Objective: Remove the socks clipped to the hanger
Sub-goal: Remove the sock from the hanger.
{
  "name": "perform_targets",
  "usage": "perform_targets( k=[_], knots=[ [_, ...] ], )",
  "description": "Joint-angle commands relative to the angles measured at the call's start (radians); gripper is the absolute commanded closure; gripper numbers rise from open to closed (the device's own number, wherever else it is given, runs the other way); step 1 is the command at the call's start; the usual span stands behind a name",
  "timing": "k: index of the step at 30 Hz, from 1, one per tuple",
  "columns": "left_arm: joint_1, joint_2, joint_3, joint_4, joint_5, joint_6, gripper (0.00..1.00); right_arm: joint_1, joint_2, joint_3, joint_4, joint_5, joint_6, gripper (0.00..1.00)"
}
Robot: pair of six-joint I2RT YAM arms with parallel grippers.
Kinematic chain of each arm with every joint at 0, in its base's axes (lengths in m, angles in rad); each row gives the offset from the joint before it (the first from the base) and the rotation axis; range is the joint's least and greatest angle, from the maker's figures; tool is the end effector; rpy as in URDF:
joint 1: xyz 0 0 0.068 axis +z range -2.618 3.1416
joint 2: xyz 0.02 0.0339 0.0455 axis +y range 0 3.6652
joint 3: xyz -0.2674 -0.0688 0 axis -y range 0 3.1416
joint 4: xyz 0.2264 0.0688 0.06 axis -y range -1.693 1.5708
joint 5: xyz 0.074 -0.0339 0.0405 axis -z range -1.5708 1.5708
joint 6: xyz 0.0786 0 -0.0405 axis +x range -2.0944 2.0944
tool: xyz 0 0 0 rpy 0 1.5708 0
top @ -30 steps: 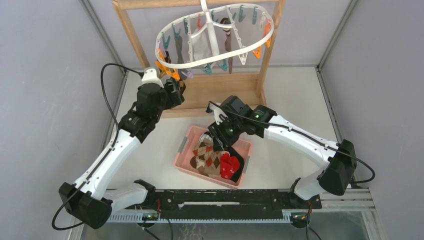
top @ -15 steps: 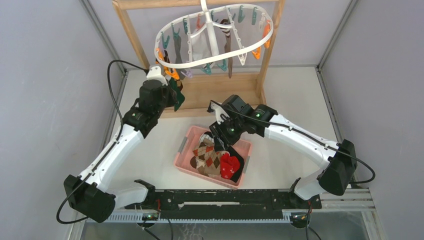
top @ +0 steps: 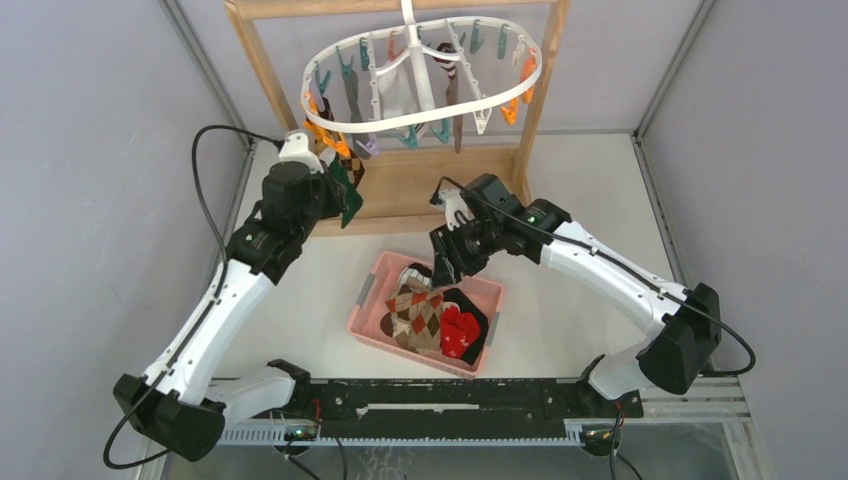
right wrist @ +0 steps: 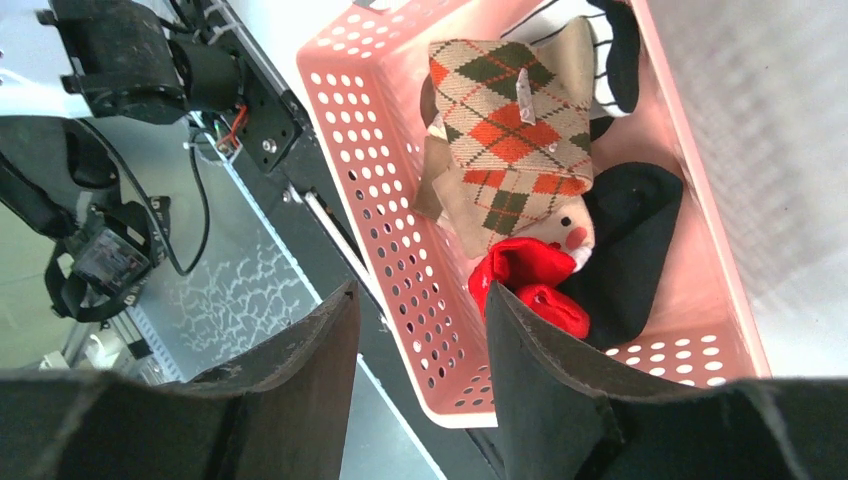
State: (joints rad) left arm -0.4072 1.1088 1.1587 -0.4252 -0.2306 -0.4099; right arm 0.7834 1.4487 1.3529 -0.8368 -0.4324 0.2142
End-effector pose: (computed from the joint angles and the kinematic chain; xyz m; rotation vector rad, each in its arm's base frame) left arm 0.2495 -0.0880 0.3689 -0.1558 1.9427 -0.3190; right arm 0.1930 0.2387 0.3002 -0.9225 2.4731 0.9239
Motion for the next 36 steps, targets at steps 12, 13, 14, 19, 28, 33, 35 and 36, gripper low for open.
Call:
perform_targets(
  k=[12,13,14,19,28,33,35,36],
  knots=[
    [-0.015,-0.132,0.127,-0.107,-0.014,-0.049,1.0,-0.039,-0.06,0.004,0.06,-0.064,0.062,0.44],
    [-0.019,-0.135,0.132,-0.111,-0.015,-0.052,1.0,-0.039,-0.063,0.003,0.06,-0.063,0.063,0.44],
    [-0.025,-0.137,0.137,-0.116,-0.015,-0.057,1.0,-0.041,-0.066,0.003,0.062,-0.064,0.066,0.44],
    [-0.06,-0.139,0.174,-0.141,-0.023,-0.073,1.0,-0.046,-0.079,0.003,0.072,-0.07,0.079,0.44],
    [-0.115,-0.144,0.234,-0.241,-0.044,-0.131,1.0,-0.067,-0.114,-0.02,0.136,-0.105,0.132,0.44],
    [-0.122,-0.17,0.24,-0.286,-0.032,-0.191,1.0,-0.068,-0.133,-0.019,0.175,-0.115,0.147,0.44],
    [-0.126,-0.176,0.241,-0.309,-0.027,-0.213,1.0,-0.069,-0.141,-0.019,0.198,-0.123,0.158,0.43],
    [-0.127,-0.18,0.242,-0.321,-0.026,-0.221,1.0,-0.069,-0.144,-0.02,0.21,-0.127,0.163,0.43]
  ],
)
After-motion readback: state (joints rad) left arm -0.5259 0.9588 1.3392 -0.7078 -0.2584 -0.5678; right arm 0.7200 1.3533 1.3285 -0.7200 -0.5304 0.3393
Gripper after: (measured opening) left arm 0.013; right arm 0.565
